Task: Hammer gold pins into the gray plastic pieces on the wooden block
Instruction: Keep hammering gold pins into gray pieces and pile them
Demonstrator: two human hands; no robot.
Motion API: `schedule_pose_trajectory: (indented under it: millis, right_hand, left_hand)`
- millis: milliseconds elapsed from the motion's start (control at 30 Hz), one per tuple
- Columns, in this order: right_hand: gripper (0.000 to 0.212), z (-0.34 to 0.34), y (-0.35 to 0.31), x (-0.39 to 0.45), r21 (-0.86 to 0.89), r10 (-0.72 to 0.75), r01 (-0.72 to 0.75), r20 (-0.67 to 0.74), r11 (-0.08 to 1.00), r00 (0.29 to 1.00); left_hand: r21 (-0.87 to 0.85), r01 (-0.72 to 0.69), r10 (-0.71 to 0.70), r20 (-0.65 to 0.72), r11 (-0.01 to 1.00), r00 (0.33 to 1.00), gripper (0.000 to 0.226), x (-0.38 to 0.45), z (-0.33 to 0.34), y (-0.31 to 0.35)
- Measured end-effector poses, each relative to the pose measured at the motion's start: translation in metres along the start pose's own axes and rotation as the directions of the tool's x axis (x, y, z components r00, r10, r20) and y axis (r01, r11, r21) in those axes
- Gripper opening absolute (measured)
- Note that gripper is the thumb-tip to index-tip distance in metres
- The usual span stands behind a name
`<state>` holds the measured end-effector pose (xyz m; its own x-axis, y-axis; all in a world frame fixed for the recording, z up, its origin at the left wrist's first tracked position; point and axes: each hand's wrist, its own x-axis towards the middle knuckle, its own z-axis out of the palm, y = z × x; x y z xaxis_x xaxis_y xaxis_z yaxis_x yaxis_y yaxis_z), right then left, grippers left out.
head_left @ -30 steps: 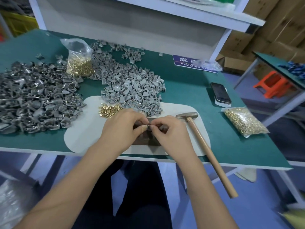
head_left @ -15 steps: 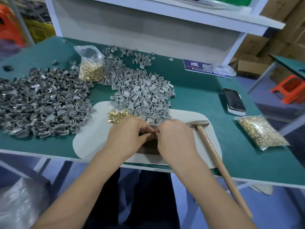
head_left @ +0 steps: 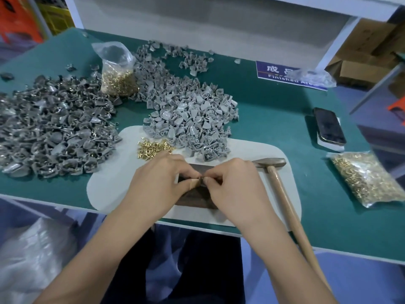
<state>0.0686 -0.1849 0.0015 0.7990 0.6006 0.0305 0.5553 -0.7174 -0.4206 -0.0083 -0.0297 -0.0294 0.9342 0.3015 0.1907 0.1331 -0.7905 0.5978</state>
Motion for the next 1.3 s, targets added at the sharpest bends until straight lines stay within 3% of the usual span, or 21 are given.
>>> schedule_pose_trajectory:
  millis: [100, 333, 567, 833, 1300]
  right_hand:
    - [0.017, 0.003, -0.003, 0.002, -0.062, 0.001, 0.0, 0.009, 0.998, 1.0]
    - [0.012, 0.005, 0.004, -0.004, 0.064, -0.017, 0.019, -0.032, 0.998, 0.999]
    - [0.012, 0.008, 0.011, -0.004, 0.205, 0.042, -0.029, -0.06, 0.978, 0.997]
    - [0.011, 0.006, 0.004, -0.005, 0.229, 0.127, -0.112, -0.056, 0.967, 0.99]
    - [0.018, 0.035, -0.007, -0.024, 0.271, 0.135, -0.047, -0.315, 0.961, 0.939]
  left_hand:
    - [-0.007, 0.009, -0.009, 0.017, 1.0, 1.0, 0.007, 0.001, -0.001, 0.001]
    - [-0.051, 0.021, -0.021, 0.003, 0.998, 1.0, 0.007, -0.003, 0.002, -0.002]
    - [-0.102, -0.083, 0.082, -0.012, 0.991, 0.997, 0.009, -0.004, 0.01, -0.009]
    - [-0.105, -0.203, 0.201, -0.027, 0.974, 0.979, 0.008, 0.006, 0.008, -0.014]
    - [-0.038, -0.175, 0.172, -0.07, 0.984, 0.983, 0.009, 0.003, 0.008, -0.017]
